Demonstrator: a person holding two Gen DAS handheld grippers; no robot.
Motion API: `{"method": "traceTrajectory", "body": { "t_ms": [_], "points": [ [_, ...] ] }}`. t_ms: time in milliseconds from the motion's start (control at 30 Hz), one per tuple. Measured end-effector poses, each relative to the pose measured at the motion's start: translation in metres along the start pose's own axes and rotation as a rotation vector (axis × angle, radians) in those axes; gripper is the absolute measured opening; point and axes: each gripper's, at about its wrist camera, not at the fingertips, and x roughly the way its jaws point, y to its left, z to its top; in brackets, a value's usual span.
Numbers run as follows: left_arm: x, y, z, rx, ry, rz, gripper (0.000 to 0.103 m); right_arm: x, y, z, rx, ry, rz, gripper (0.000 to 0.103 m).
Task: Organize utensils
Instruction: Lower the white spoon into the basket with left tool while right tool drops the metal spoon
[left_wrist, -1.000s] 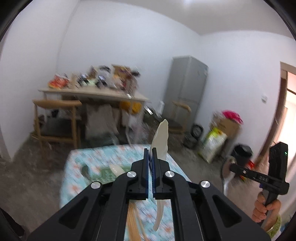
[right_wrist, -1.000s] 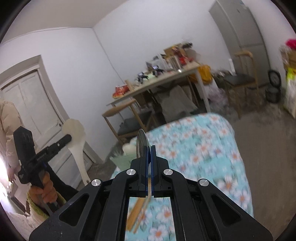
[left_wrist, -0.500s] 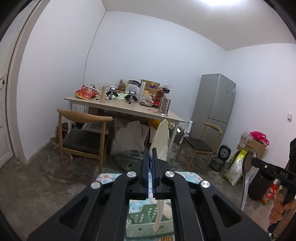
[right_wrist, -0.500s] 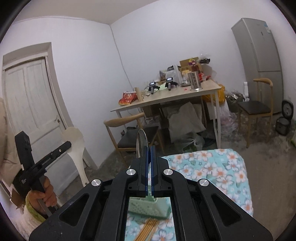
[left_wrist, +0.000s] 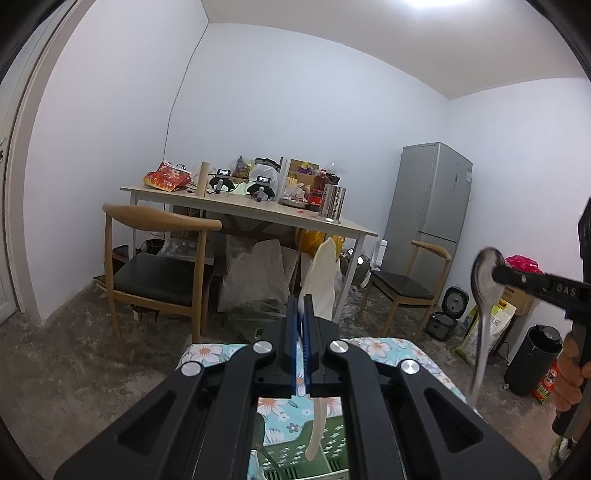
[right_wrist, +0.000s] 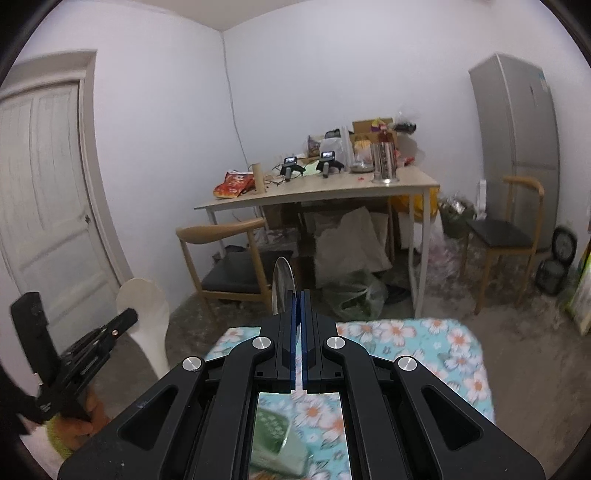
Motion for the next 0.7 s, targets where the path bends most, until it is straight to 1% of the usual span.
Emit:
{"method": "traceTrajectory", "body": {
  "t_ms": [133,233,467,600,700],
  "points": [
    [0.006,0.003,-0.013,0.007,-0.001,0.002,0.002,0.015,0.015,-0.011,-0.106,-0.002,-0.038,0.0],
    [0.011,0.006,-0.021,0.003,0.007,-0.001,0.002,0.024,0.024,-0.02,-0.161,0.007,-0.055,0.0],
    [0.017,0.009,-0.04,0.013,0.024,-0.009,0.002,0.035,0.037,-0.042,-0.245,0.021,-0.053,0.0],
    [0.02,0.011,-0.05,0.017,0.043,-0.012,0.002,0.042,0.04,-0.06,-0.264,0.055,-0.05,0.001],
    [0.019,0.012,-0.057,0.015,0.057,-0.019,0.002,0.046,0.035,-0.067,-0.219,0.099,-0.017,0.003]
  ]
}}
